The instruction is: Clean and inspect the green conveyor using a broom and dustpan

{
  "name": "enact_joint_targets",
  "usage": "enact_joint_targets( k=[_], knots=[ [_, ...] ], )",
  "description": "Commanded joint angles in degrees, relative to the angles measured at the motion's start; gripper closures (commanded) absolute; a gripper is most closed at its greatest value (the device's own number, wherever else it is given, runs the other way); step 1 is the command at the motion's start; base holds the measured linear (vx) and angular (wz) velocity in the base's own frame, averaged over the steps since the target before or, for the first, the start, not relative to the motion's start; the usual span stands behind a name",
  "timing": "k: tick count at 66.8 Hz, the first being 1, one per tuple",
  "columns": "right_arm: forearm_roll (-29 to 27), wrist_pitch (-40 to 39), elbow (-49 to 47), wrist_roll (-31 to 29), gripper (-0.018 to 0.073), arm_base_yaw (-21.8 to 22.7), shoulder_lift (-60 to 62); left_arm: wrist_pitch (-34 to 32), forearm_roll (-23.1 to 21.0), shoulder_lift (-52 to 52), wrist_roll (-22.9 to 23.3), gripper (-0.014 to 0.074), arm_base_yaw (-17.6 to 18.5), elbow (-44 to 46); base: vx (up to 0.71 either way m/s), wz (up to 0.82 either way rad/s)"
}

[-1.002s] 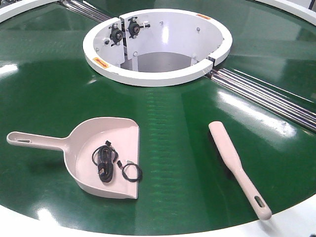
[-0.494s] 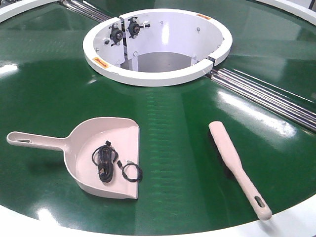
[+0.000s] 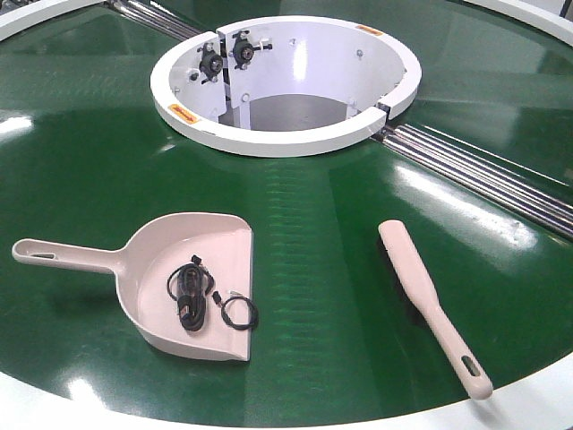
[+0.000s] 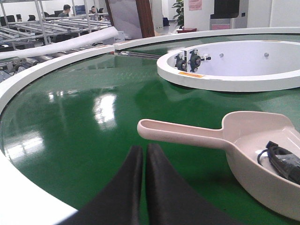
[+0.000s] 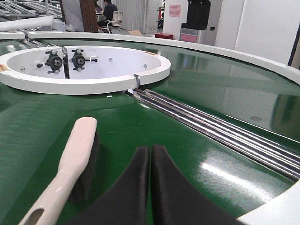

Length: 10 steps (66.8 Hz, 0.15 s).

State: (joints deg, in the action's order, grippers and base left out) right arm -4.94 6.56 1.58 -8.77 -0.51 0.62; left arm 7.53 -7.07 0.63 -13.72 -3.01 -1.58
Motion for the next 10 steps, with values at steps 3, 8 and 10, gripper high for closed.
enact_joint_targets(
  k=[3,8,10],
  knots=[
    [0.0,-4.1,0.9,-0.2,0.0563,0.2,0.4,-4.3,-0.2,0.3,0.5,0.0603,0.0,-1.0,0.00,0.00],
    [0.0,-4.1,0.9,-0.2,0.0563,0.2,0.4,-4.3,-0.2,0.3,0.5,0.0603,0.0,-1.0,0.00,0.00],
    [0.0,-4.1,0.9,-0.2,0.0563,0.2,0.4,-4.3,-0.2,0.3,0.5,0.0603,0.0,-1.0,0.00,0.00]
  ],
)
